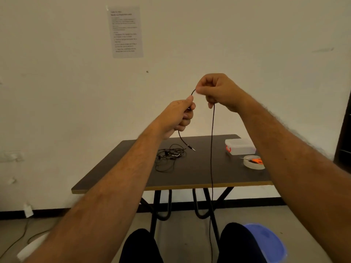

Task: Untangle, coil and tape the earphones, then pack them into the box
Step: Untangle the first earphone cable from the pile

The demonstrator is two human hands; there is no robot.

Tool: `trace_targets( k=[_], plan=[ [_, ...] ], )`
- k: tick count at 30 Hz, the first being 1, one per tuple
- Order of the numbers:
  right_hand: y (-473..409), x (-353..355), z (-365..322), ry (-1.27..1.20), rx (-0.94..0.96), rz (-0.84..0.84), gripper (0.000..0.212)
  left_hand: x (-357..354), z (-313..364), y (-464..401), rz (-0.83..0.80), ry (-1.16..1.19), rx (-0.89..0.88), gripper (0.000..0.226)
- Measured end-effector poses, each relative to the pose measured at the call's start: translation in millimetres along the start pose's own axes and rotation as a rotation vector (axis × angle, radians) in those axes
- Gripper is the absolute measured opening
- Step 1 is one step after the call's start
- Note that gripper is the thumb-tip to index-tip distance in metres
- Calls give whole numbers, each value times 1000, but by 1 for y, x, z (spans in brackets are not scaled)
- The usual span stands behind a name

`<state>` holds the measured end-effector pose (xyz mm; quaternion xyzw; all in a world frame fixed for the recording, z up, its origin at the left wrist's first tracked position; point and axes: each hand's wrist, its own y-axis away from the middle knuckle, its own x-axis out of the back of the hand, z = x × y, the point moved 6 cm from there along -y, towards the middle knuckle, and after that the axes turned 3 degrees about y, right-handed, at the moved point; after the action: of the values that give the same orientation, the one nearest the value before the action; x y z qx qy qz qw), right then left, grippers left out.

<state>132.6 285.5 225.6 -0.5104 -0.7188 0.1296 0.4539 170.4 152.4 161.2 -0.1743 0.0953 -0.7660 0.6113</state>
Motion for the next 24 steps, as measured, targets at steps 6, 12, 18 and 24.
trace_targets(
  k=[6, 12, 18, 24],
  plan=[
    [3, 8, 5, -192, -49, 234, 4, -10, -9, 11, -9, 74, 42, 38],
    [6, -19, 9, -213, -101, -31, 11, -17, 2, 15, -20, 153, 22, 39],
    [10, -20, 9, -378, -104, -214, 7, -18, -8, 21, -40, 215, 37, 39],
    [12, -9, 6, -289, -65, -191, 11, -18, -9, 24, -32, 238, 36, 40]
  ],
)
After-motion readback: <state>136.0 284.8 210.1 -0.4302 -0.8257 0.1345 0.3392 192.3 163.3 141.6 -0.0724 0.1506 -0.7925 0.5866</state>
